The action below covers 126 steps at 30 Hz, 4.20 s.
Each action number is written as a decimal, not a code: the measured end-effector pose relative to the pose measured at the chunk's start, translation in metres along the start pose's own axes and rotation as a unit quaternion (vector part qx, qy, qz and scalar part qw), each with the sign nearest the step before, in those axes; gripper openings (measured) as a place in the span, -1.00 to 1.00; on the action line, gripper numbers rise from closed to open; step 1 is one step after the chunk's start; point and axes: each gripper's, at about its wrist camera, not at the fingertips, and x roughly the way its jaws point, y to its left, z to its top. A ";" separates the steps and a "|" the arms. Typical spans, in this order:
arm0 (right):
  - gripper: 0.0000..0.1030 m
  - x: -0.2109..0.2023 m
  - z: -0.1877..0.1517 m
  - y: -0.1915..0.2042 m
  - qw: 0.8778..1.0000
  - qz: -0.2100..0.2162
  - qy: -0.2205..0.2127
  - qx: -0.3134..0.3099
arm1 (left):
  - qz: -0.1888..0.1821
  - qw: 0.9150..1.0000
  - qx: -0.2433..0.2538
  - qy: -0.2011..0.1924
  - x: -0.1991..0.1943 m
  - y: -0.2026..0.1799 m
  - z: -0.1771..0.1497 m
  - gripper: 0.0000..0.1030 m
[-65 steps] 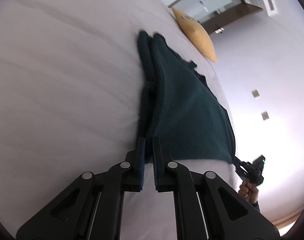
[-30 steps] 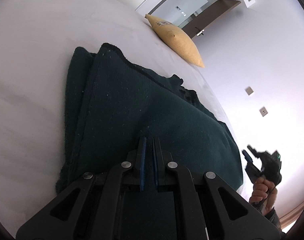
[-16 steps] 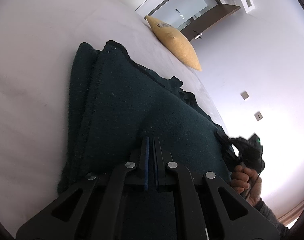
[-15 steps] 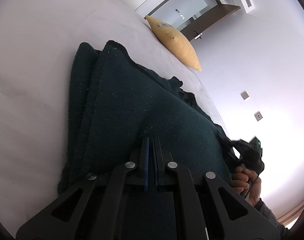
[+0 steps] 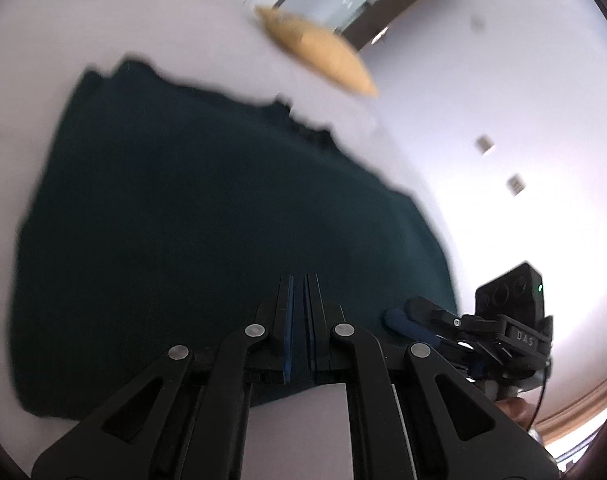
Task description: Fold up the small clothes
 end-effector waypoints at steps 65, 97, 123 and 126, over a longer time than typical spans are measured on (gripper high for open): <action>-0.18 0.008 -0.013 0.050 0.999 0.018 -0.004 -0.033 | -0.152 0.965 -0.201 0.073 -0.010 0.160 0.068 -0.20; -0.19 0.089 0.023 0.034 0.994 0.036 0.099 -0.016 | -0.079 0.984 -0.157 0.007 -0.053 0.071 0.053 -0.84; -0.72 0.017 0.114 -0.022 0.999 0.021 0.039 0.015 | -0.028 0.996 -0.003 0.089 0.057 -0.081 0.016 -0.84; -0.73 -0.001 0.116 -0.022 1.000 0.009 0.026 0.003 | -0.034 0.995 0.010 0.091 0.057 -0.097 0.017 -0.84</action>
